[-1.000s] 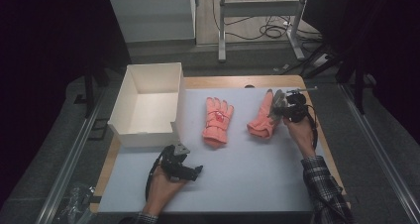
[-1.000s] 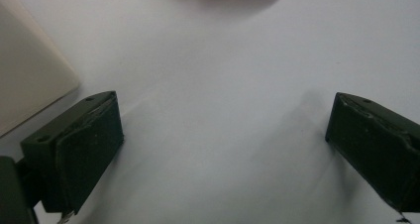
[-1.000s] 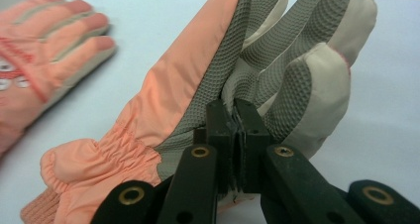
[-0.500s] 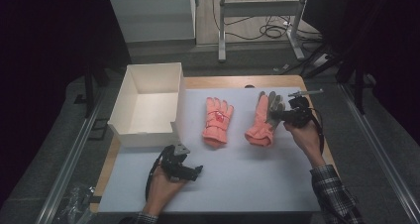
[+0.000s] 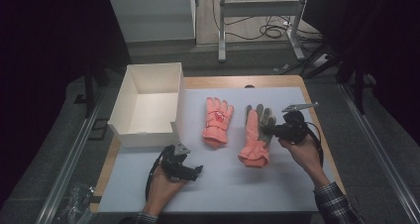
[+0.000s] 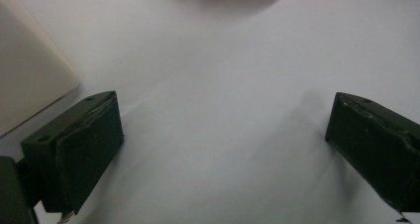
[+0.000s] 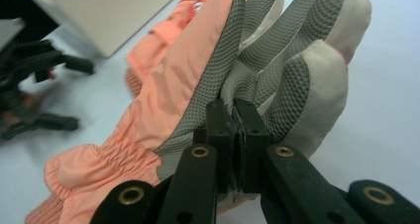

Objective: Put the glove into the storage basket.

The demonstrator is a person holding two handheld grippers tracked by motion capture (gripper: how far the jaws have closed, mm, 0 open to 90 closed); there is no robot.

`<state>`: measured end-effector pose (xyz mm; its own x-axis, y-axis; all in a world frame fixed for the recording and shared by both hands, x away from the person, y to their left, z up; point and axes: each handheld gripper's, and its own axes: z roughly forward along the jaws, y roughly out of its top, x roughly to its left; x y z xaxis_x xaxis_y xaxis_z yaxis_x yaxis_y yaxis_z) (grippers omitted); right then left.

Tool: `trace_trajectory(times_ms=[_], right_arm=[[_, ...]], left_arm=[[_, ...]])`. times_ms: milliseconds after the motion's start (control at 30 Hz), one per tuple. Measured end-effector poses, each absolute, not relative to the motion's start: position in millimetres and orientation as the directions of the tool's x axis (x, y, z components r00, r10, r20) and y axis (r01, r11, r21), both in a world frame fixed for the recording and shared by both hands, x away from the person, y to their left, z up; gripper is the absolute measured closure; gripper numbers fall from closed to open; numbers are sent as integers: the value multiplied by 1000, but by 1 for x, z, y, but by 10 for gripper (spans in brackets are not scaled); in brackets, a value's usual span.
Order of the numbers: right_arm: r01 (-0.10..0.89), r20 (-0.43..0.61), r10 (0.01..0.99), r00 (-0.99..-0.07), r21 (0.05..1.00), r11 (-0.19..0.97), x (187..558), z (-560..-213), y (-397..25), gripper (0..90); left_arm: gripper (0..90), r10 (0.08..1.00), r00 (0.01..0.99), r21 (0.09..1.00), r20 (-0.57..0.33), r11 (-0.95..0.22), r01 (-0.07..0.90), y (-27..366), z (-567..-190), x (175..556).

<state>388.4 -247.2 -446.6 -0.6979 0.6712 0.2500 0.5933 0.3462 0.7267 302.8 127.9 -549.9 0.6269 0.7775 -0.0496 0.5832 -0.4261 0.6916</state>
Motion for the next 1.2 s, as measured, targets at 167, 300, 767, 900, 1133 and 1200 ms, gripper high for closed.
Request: trace_trajectory(times_ms=[167,300,767,900,1133,1200], right_arm=[[575,245,633,-735,719,390,376,-454,-236,862],[563,242,594,-767,697,443,370,-466,-229,861],[521,165,572,-803,661,540,374,-496,-223,792],[483,100,581,-808,677,555,374,-489,-224,708],[481,90,617,-782,716,505,384,-468,-225,574],[479,91,618,-781,723,498,387,-467,-221,559]], left_arm=[[13,778,627,692,-50,-425,583,128,-550,303],[14,778,626,692,-50,-425,583,128,-550,303],[14,778,626,692,-50,-425,583,128,-550,303],[14,778,626,692,-50,-425,583,128,-550,303],[14,778,626,692,-50,-425,583,128,-550,303],[14,778,626,692,-50,-425,583,128,-550,303]])
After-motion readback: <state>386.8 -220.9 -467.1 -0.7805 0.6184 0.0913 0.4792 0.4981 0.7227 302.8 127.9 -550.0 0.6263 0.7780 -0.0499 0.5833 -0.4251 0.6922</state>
